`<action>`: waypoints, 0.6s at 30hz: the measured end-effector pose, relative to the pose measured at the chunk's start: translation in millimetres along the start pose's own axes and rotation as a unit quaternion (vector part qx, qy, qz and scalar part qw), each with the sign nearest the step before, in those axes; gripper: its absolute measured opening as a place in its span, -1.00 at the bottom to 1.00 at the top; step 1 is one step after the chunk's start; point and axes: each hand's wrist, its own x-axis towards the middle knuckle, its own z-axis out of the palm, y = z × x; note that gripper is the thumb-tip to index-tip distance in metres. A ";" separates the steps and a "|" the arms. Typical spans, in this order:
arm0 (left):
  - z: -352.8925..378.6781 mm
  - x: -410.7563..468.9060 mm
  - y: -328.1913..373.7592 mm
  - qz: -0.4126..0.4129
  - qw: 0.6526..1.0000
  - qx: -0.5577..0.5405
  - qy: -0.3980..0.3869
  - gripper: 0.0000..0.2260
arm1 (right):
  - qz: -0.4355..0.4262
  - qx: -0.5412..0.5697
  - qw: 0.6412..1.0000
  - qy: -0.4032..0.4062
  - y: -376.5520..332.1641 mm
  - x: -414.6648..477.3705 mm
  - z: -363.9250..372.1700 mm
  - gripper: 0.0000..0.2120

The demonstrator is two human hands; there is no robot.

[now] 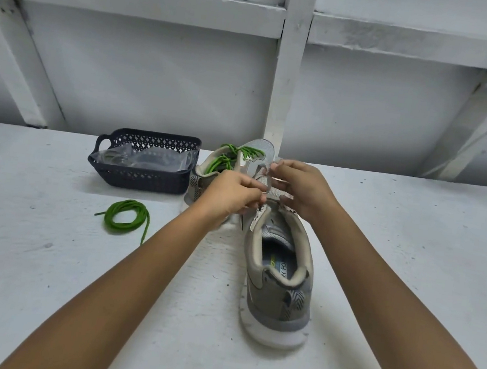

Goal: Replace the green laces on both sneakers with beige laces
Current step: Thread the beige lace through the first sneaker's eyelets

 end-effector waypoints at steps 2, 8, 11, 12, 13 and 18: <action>-0.2 -1.2 3.4 0.015 1.000 0.013 0.003 -0.83 | -0.024 -0.032 0.999 0.002 -3.0 1.0 2.0 -0.82; 1.8 -0.4 4.7 0.047 0.997 0.058 0.017 -0.90 | -0.078 -0.059 0.995 -0.001 -0.8 2.3 1.5 -0.81; 6.3 2.5 1.5 0.053 0.997 0.053 0.016 -0.93 | -0.088 -0.038 0.995 -0.013 1.3 3.7 1.5 -0.86; 7.5 3.8 0.0 0.052 0.997 0.045 0.019 -0.94 | -0.091 -0.030 0.995 -0.010 1.5 4.5 1.6 -0.87; 8.5 5.5 -1.9 0.054 0.997 0.041 0.024 -0.97 | -0.093 -0.022 0.995 -0.007 1.5 5.2 1.6 -0.88; 8.8 14.6 -8.7 0.073 0.993 0.054 0.075 -0.95 | -0.092 0.012 0.996 0.003 0.2 6.9 0.0 -0.87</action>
